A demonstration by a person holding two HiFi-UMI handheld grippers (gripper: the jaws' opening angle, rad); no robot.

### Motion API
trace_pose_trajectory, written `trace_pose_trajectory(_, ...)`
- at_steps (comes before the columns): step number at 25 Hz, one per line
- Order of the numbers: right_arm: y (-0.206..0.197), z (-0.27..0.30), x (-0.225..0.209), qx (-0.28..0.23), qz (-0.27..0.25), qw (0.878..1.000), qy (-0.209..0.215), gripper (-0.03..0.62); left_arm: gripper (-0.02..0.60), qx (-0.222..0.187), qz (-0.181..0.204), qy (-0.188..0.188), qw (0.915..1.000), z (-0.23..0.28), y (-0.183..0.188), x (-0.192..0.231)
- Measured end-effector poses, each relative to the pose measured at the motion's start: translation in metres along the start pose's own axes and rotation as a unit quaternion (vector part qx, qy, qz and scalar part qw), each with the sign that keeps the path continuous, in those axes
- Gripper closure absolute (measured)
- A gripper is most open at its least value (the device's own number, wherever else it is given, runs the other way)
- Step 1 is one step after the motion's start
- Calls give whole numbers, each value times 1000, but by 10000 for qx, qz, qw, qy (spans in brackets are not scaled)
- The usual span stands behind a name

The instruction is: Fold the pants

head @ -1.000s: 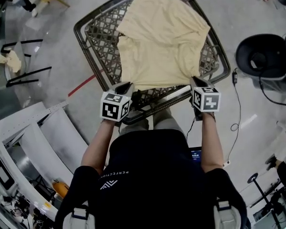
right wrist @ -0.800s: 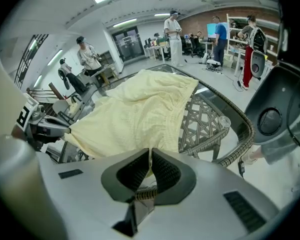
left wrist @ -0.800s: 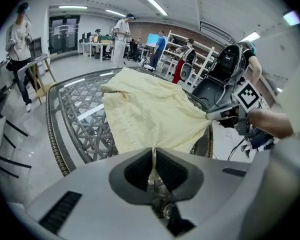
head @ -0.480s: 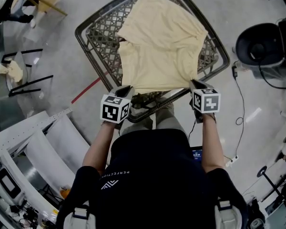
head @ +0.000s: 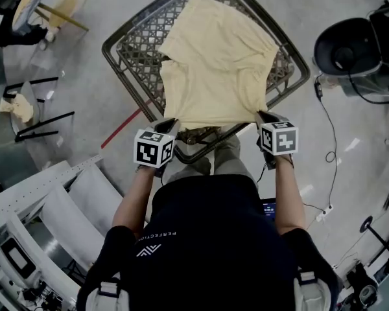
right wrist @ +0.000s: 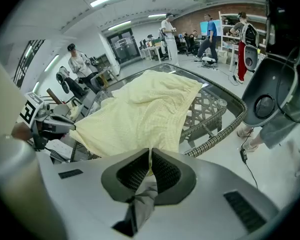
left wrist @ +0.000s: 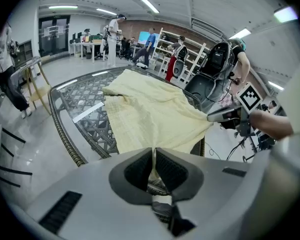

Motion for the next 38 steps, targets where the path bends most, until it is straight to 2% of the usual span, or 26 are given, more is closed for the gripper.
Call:
trace_pose_trajectory(6, 0, -6, 7, -111, -48, 9999, -13, 549, 554, -131, 99, 32, 9999, -5, 12, 7)
trace_pose_trajectory(14, 20, -12, 2, -465, -109, 9988, 64, 549, 554, -444, 267, 235, 9984, -2, 50, 14)
trace_pose_trajectory(20, 44, -10, -3, -530, -468, 9975, -47, 549, 554, -584, 406, 412, 9966, 8, 84, 19)
trace_pose_trajectory(31, 80, -3, -23, -659, -275, 9969, 337, 549, 554, -655, 320, 570, 9957, 29, 133, 34)
trace_pose_trajectory(38, 109, 3, -39, -714, -343, 9959, 438, 549, 554, -563, 478, 643, 9952, 42, 166, 41)
Point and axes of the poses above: the fingertips, and each gripper's own axes: z forward along the fingers, x to its left, y out of its top, the point moved 10 cm from there along -z, backward along the fingers, and after that the axes turned 1 degree about y, right-handed, at the moved point
